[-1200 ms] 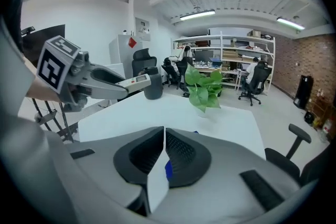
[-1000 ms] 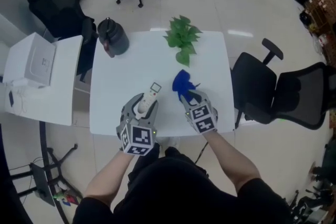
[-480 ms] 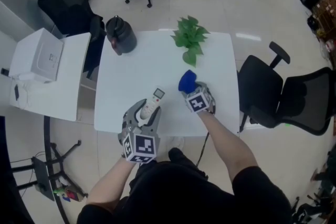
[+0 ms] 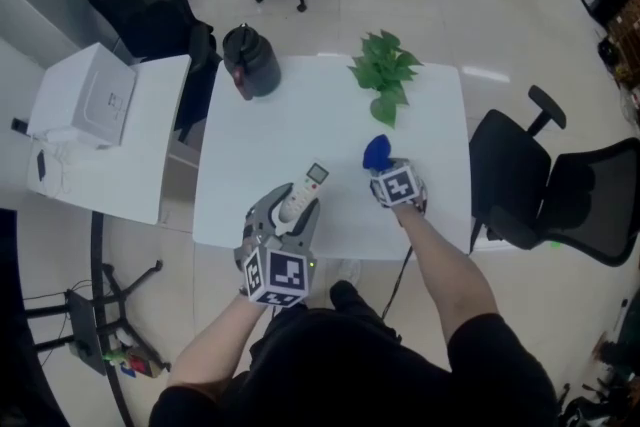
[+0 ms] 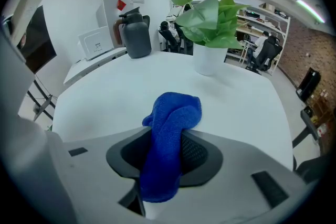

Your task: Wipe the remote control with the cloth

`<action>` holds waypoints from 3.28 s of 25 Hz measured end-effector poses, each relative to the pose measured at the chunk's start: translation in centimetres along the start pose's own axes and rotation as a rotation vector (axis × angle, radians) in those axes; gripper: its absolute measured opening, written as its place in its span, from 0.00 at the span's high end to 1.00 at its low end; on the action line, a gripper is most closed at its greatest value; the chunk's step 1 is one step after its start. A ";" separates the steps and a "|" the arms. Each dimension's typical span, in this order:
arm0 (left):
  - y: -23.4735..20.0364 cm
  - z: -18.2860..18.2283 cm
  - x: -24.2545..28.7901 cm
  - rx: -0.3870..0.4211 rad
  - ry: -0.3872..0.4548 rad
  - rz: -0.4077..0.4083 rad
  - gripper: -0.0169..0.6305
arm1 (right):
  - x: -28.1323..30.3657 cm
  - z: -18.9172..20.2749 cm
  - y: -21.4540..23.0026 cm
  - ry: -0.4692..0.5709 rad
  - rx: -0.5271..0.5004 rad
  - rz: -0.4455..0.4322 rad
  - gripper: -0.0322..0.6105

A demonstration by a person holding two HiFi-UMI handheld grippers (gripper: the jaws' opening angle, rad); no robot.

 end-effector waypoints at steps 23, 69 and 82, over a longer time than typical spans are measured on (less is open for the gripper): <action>-1.7 1.0 -7.5 0.367 0.093 0.099 0.66 | -31.9 -10.0 -22.7 0.681 -0.299 -0.175 0.74; 2.6 -2.2 -12.2 0.628 0.201 0.020 0.66 | -38.3 -8.6 -19.4 0.651 -0.406 -0.134 0.75; 3.2 -2.4 -12.5 0.634 0.230 0.033 0.66 | -36.2 -7.8 -19.2 0.584 -0.400 -0.100 0.75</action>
Point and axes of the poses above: the fingertips, and each gripper's own axes: x forward along the fingers, y to its right, z out of its underside, the point moved 5 cm from there along -x, backward along the fingers, and after that the axes turned 9 degrees about z, right-handed, at the moved point
